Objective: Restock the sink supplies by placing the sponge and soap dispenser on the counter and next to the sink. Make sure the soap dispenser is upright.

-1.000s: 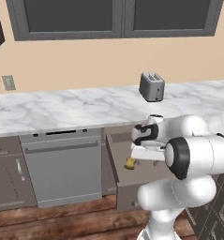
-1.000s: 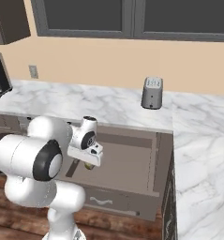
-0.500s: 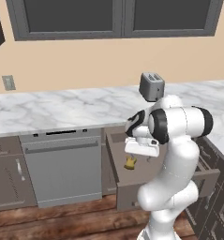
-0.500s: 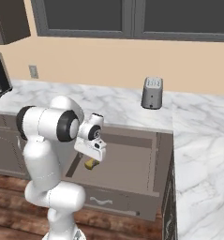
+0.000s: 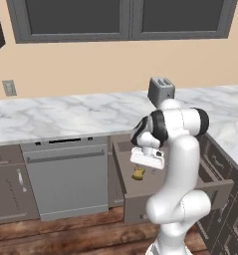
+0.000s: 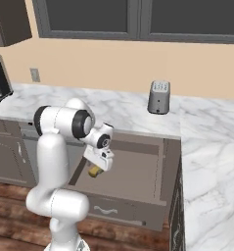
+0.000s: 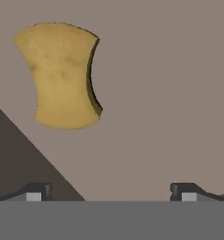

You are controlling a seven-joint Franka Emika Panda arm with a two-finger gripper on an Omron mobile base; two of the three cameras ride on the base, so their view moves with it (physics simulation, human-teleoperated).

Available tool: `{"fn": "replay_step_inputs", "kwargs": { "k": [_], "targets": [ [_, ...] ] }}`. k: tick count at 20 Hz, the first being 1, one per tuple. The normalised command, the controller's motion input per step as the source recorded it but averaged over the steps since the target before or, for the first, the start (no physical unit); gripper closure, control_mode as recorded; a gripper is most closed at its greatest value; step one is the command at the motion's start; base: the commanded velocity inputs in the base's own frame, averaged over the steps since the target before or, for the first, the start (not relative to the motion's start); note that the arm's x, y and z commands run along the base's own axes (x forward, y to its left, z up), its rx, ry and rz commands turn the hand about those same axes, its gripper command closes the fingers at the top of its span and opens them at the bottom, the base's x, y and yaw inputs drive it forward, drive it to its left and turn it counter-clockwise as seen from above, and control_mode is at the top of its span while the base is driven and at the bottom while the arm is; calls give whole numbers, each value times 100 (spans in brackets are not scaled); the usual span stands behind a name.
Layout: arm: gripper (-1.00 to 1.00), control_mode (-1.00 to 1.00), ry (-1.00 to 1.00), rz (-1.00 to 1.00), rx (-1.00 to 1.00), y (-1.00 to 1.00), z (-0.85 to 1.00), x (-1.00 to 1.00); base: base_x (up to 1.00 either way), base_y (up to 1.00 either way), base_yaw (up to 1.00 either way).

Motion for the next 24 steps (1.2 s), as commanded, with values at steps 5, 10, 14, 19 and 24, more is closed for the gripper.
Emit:
{"fn": "replay_step_inputs", "kwargs": {
  "k": [5, 10, 14, 19, 24],
  "targets": [
    [-100, -100, 0, -2, 0, 0, -25, 31, 0, 0, 0],
    [-100, -100, -1, 0, 0, 0, -26, 10, 0, 0, 0],
    [-100, -100, -6, 0, 0, 0, -11, 3, 0, 0, 0],
    [-100, -100, -3, 0, 0, 6, 0, 8, 0, 0, 0],
    [-100, -100, -1, 0, 0, 15, -1, 7, 0, 0, 0]
  ]
}}
